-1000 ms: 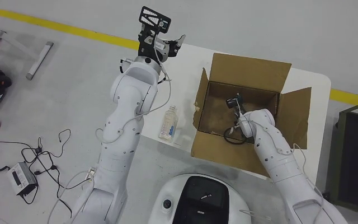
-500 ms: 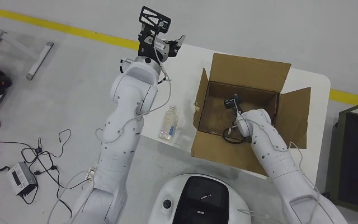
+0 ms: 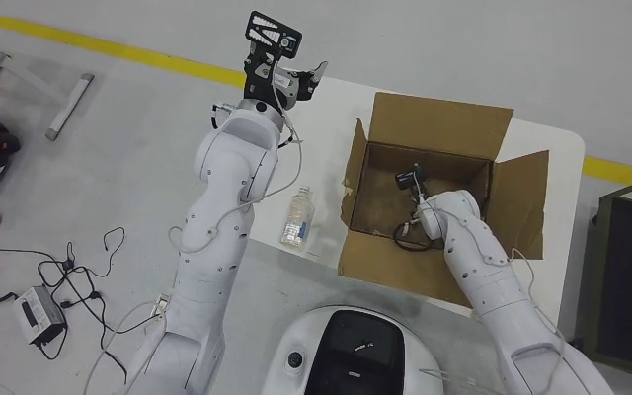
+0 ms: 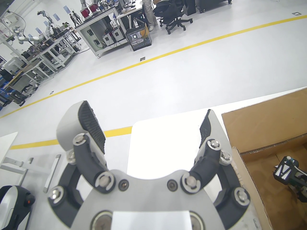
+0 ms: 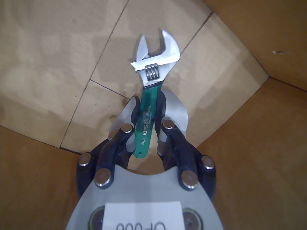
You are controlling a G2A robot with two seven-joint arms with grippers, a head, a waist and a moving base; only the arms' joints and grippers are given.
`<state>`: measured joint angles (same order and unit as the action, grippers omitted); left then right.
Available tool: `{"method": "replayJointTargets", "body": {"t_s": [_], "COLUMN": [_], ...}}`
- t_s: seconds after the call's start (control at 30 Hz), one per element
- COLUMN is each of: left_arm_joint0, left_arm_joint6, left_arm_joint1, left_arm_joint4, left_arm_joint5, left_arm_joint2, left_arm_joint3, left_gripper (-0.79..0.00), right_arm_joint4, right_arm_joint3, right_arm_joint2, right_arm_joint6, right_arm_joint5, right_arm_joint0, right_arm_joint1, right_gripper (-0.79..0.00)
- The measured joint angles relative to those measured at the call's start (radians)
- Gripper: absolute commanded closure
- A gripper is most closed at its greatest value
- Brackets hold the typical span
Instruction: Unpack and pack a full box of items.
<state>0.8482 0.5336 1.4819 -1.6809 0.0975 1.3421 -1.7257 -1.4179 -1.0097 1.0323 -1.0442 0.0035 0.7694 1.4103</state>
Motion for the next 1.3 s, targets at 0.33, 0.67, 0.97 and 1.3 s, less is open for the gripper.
{"method": "replayJointTargets", "body": {"t_s": [0.33, 0.67, 0.97, 1.3], "left_arm_joint0": [0.0, 0.0, 0.0, 0.0], "left_arm_joint6": [0.0, 0.0, 0.0, 0.0], "left_arm_joint1": [0.0, 0.0, 0.0, 0.0], "left_arm_joint4": [0.0, 0.0, 0.0, 0.0], "left_arm_joint5": [0.0, 0.0, 0.0, 0.0], "left_arm_joint2": [0.0, 0.0, 0.0, 0.0], "left_arm_joint3": [0.0, 0.0, 0.0, 0.0], "left_gripper": [-0.785, -0.785, -0.785, -0.785], "right_arm_joint4": [-0.025, -0.033, -0.002, 0.014], "right_arm_joint3": [-0.189, -0.603, -1.009, -1.215], "right_arm_joint2": [0.088, 0.25, 0.458, 0.699], "right_arm_joint6": [-0.038, -0.061, -0.039, -0.064], "right_arm_joint5": [-0.008, -0.03, -0.045, -0.044], "right_arm_joint0": [0.077, 0.229, 0.409, 0.583], "right_arm_joint1": [-0.028, -0.066, -0.093, -0.112], "right_gripper": [0.0, 0.0, 0.0, 0.0]}}
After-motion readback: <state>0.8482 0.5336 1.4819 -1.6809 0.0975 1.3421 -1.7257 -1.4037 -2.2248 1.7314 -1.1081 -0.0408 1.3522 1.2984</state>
